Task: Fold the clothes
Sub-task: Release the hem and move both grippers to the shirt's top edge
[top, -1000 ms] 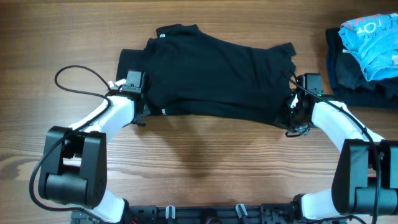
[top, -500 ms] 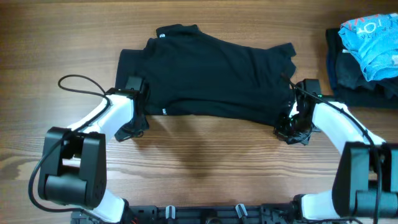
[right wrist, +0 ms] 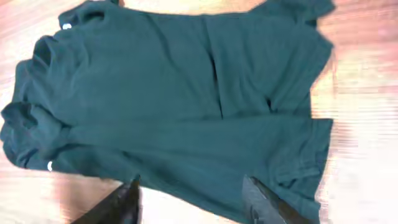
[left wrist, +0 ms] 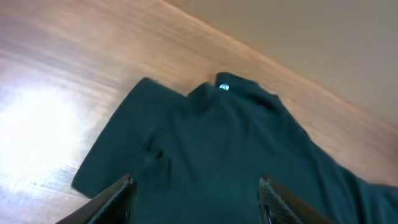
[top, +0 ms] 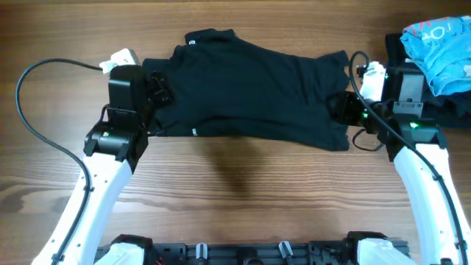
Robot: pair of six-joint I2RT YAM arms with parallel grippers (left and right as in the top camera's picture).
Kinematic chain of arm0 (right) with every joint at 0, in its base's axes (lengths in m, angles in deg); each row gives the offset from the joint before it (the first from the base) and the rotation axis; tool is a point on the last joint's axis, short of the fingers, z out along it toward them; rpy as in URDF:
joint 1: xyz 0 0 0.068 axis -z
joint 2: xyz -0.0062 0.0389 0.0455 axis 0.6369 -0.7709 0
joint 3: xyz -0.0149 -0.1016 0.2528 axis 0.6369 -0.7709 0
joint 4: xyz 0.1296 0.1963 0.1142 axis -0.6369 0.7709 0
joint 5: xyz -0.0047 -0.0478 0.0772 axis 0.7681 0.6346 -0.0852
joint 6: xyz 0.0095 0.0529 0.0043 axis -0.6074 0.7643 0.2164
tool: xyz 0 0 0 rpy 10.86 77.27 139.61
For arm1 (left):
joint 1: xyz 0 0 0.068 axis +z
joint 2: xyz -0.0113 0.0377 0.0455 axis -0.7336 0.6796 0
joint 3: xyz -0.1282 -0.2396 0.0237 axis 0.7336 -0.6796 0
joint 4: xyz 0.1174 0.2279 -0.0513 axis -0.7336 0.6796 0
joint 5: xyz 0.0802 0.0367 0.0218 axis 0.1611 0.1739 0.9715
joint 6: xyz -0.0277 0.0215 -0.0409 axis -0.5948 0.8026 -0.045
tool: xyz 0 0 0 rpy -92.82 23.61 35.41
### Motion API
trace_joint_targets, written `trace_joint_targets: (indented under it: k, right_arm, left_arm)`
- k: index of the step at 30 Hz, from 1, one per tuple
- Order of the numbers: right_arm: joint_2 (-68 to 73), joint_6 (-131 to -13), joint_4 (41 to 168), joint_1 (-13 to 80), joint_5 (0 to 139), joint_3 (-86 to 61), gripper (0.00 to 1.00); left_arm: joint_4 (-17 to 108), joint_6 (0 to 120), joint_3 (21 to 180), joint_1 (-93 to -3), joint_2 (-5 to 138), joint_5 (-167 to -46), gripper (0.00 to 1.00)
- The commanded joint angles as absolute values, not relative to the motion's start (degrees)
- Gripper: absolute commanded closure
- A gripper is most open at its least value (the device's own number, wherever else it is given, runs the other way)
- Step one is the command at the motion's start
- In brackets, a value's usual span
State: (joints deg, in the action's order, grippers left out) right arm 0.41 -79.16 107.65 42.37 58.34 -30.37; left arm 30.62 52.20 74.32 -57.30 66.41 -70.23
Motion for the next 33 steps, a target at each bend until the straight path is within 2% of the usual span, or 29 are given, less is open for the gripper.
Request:
trace_joint_targets:
  k: [1,2,6,10,15,20,21,24,28,33]
  right_arm:
    - [-1.69,-81.46,110.33,41.54,57.05,-26.61,0.27]
    - [-2.01,-81.48,111.58,41.04,57.84,-25.04,0.22]
    - [-5.53,-84.58,117.26,38.68,60.88,-14.11,0.16]
    - [-15.52,-87.62,120.48,38.11,61.66,-1.52,0.15]
    - [-26.45,-88.01,120.61,38.13,62.93,7.44,0.14]
    - [-31.41,-87.27,117.85,38.31,67.78,8.56,0.11]
    - [-31.96,-87.36,117.61,38.57,68.92,8.56,0.11]
    - [-32.90,-87.44,116.96,39.55,70.27,8.56,0.11]
    - [-33.07,-87.51,116.08,40.58,70.27,8.56,0.11]
    - [-33.07,-87.44,116.10,40.82,70.25,8.56,0.11]
  left_arm:
    - [32.26,55.46,75.02,-57.10,68.36,-74.16,0.40]
    - [33.24,55.44,75.67,-57.10,68.49,-74.53,0.41]
    - [40.10,56.01,83.70,-57.10,70.30,-74.75,0.45]
    - [46.29,60.95,96.68,-57.08,79.04,-74.97,0.47]
    - [47.62,65.36,111.30,-57.08,93.12,-75.15,0.44]
    - [36.54,69.91,117.12,-57.08,104.99,-75.17,0.32]
    - [33.13,71.42,117.12,-57.08,107.39,-75.17,0.25]
    - [25.68,75.72,117.12,-57.03,113.58,-75.17,0.20]
    - [18.53,79.02,117.14,-57.03,119.96,-75.23,0.16]
    - [15.80,81.16,118.71,-56.99,126.21,-76.28,0.18]
